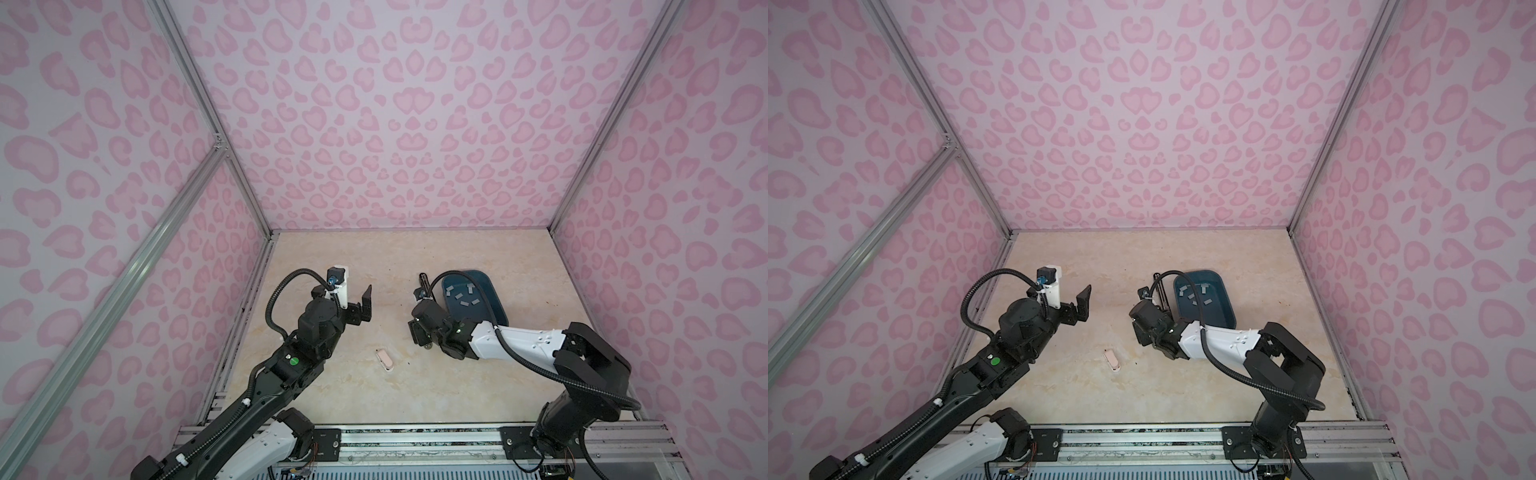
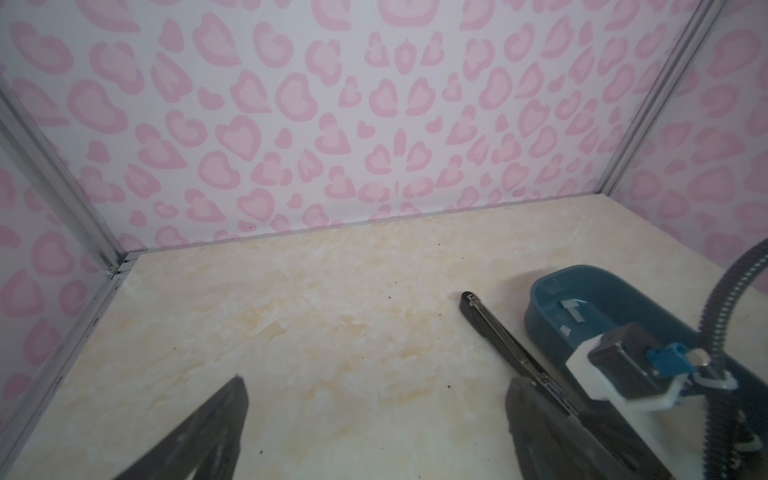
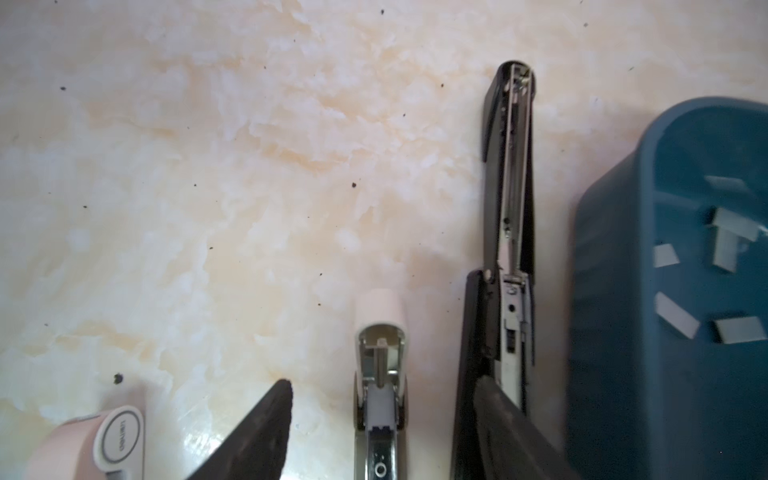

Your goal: Load the staples into the stapler

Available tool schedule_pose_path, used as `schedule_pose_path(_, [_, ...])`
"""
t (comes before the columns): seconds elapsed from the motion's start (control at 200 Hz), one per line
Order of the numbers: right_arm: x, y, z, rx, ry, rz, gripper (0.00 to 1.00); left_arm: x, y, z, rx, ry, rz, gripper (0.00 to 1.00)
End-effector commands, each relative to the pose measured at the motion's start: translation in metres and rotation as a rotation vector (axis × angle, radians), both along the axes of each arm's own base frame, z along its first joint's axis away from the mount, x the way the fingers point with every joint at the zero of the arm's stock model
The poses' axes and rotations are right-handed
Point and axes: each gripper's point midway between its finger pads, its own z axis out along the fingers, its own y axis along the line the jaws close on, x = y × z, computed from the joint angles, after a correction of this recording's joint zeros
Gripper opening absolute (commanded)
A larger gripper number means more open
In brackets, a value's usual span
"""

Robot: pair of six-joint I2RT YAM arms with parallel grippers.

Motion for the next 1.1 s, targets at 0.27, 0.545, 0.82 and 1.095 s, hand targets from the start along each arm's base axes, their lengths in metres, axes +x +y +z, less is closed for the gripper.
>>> schedule_pose_path(0.27, [-0.005,-0.045,0.078,0.249,-0.205,0.021,0.75,-0.063,-0.068,0.069,0.368,-0.114,-0.640,0.96])
schedule_pose_path(0.545, [0.001,-0.110,0.112,0.421,-0.312,-0.118,0.74,-0.111,-0.071,-0.077,1.151,-0.009,-1.119,0.92])
schedule_pose_path(0.82, [-0.007,-0.138,0.131,0.516,-0.416,-0.169,0.77,-0.134,-0.075,-0.148,1.345,0.150,-1.451,0.82])
schedule_pose_path(1.095, [-0.009,-0.146,0.136,0.518,-0.442,-0.199,0.79,-0.140,-0.077,-0.192,1.486,0.253,-1.580,0.80])
